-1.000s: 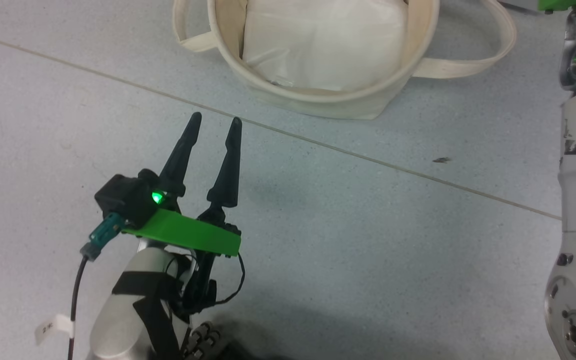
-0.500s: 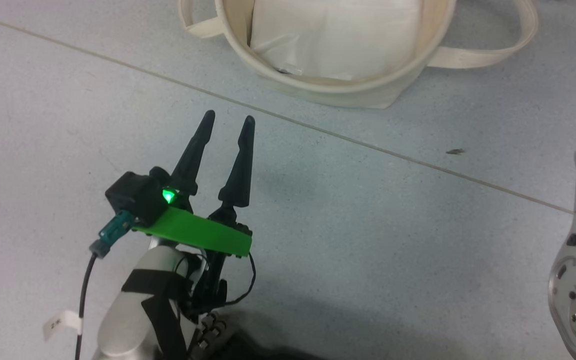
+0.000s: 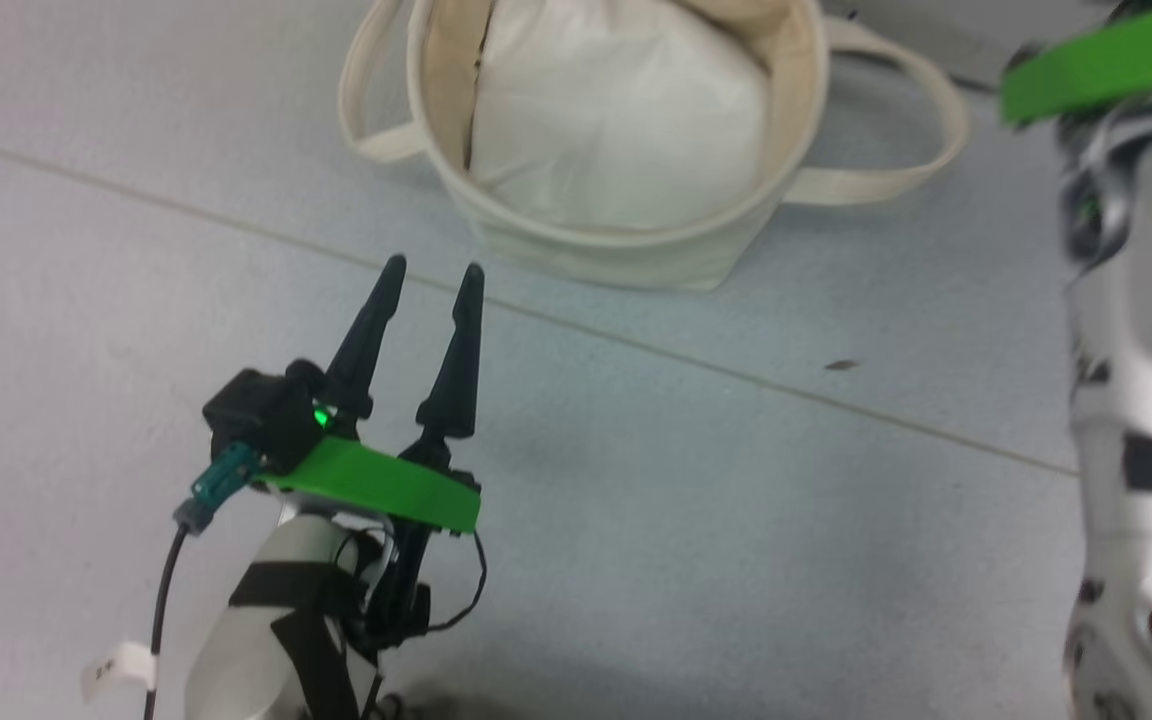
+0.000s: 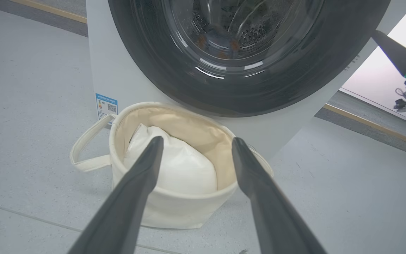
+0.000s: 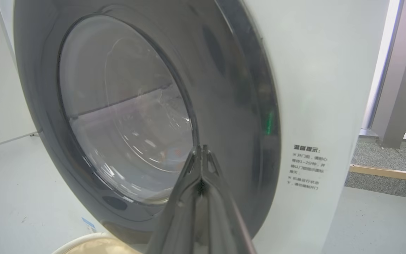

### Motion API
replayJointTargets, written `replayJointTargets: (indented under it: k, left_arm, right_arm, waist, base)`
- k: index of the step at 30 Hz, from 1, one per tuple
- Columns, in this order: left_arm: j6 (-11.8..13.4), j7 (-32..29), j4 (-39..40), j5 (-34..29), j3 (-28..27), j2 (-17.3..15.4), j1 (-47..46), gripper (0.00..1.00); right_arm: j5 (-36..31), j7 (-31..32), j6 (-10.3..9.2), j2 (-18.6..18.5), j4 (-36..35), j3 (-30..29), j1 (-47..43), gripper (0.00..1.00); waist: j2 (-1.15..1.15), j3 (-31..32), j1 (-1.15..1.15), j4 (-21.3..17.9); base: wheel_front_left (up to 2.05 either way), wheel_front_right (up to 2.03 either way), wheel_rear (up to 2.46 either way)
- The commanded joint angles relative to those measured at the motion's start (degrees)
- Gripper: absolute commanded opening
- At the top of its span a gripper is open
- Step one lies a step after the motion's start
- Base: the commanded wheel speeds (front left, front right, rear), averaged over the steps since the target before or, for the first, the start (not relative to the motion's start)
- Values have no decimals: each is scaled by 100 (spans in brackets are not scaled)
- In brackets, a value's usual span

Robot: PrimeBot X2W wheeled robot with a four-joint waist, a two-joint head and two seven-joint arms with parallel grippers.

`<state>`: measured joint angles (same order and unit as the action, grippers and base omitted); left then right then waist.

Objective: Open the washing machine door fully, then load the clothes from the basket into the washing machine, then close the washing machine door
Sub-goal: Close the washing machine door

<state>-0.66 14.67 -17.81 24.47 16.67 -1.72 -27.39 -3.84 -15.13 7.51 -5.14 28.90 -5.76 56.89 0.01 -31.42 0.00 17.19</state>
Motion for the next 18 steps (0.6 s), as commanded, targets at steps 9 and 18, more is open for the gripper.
replayJointTargets:
  k: [9, 18]
  left_arm:
    - [-244, 33, -253, -336, -590, -116, 638, 100]
    - [-382, 33, -381, -521, -867, -116, 1219, 100]
  right_arm:
    - [543, 13, -2, 217, -817, 1053, -1645, 0]
    - [878, 13, -2, 223, -1704, 986, -3330, 0]
  waist:
    - [-1, 1454, 0, -889]
    - [-1, 2299, 0, -1426]
  base:
    - [0, 0, 0]
    - [0, 0, 0]
